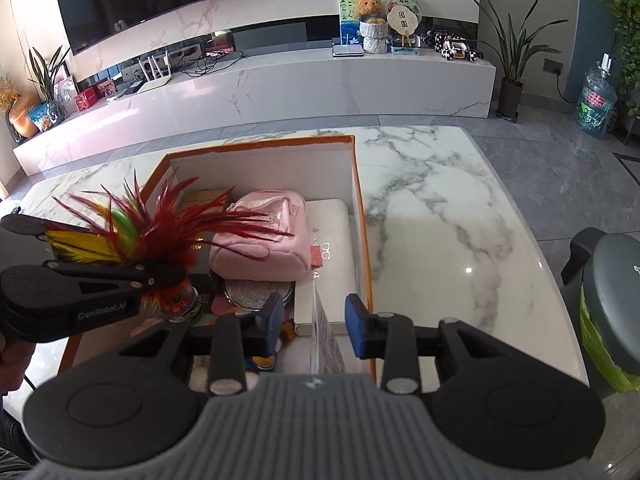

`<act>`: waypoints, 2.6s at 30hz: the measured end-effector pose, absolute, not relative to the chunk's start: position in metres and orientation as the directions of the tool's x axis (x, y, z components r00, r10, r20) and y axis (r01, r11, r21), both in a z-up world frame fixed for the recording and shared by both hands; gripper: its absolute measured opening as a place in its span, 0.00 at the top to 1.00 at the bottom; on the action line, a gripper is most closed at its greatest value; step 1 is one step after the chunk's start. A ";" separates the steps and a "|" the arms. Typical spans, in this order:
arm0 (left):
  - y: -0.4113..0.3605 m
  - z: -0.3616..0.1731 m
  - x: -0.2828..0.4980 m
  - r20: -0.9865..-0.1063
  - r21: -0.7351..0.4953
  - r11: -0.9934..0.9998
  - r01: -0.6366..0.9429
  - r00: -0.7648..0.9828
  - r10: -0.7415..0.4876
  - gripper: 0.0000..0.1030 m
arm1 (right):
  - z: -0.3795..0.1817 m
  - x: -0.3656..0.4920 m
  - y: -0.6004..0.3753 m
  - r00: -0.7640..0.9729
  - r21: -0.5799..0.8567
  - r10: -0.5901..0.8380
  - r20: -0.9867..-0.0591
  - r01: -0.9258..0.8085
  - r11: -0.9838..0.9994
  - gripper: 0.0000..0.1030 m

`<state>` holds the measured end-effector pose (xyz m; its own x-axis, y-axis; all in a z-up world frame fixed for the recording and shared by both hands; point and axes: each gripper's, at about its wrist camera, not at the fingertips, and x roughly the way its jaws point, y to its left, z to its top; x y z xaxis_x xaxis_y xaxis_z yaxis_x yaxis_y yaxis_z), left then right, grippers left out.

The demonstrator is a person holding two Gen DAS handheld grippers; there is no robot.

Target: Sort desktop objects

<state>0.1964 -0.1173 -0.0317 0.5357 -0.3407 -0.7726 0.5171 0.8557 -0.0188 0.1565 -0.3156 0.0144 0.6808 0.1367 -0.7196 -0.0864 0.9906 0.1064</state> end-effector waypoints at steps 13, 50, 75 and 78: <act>-0.121 -0.035 0.195 -0.829 0.127 0.846 0.518 0.523 -0.196 0.85 | 0.010 0.148 -0.326 0.695 0.172 0.170 -0.699 -0.068 0.983 0.64; -0.063 0.070 0.098 -0.515 -0.152 0.960 0.233 0.811 -0.278 0.20 | 0.081 0.076 -0.287 0.787 0.145 0.196 -0.584 -0.136 0.980 0.58; -0.078 0.004 0.053 -0.753 -0.141 0.973 0.184 0.619 -0.226 0.15 | 0.018 0.031 -0.270 0.720 0.045 0.100 -0.687 -0.096 0.994 0.44; -0.077 0.001 0.052 -0.766 -0.141 0.974 0.175 0.604 -0.219 0.15 | 0.013 0.029 -0.267 0.701 0.046 0.106 -0.705 -0.104 0.994 0.42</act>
